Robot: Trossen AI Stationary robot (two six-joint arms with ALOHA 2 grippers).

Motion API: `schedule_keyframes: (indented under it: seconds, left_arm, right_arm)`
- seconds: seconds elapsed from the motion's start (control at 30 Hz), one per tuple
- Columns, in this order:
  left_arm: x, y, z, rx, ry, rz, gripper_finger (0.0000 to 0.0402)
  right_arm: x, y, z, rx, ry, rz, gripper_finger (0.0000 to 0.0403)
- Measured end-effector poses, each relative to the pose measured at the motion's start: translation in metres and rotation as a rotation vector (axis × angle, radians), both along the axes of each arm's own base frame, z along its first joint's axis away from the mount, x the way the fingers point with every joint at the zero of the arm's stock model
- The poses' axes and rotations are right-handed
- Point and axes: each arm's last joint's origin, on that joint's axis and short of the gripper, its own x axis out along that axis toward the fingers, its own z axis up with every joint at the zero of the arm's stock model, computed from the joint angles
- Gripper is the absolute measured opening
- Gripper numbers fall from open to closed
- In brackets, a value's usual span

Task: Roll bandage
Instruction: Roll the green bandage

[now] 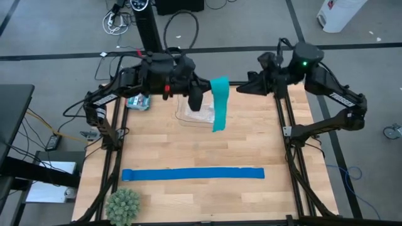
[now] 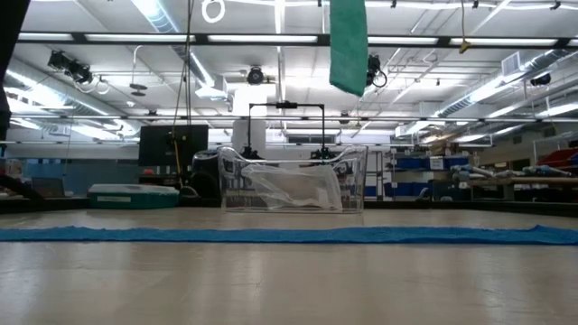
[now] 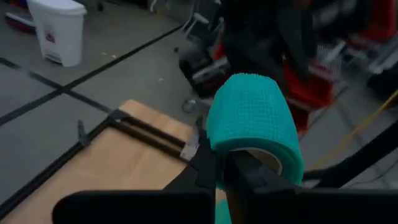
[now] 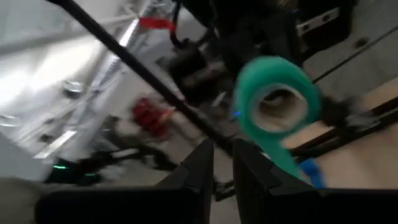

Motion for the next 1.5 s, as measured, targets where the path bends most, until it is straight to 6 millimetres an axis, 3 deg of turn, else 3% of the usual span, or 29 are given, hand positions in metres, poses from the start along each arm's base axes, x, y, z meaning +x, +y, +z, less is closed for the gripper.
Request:
schedule_keyframes:
  seconds: [0.17,0.37,0.8,1.5]
  left_arm:
    - [0.001,0.010,0.009,-0.098,-0.110,-0.049,0.0016]
    - [0.001,0.018,0.013,-0.189,-0.167,-0.070,0.0016]
    - [0.000,0.025,0.017,-0.262,-0.217,-0.069,0.0019]
    - [0.000,0.024,0.020,-0.273,-0.238,-0.099,0.0019]
  right_arm:
    - [-0.010,0.009,-0.008,-0.160,0.068,-0.153,0.0056]
    - [-0.012,0.021,-0.010,-0.271,0.071,-0.184,0.0057]
    - [0.010,0.044,-0.020,-0.593,0.081,-0.258,0.0057]
    - [0.005,0.043,-0.038,-0.670,0.300,-0.309,0.0054]
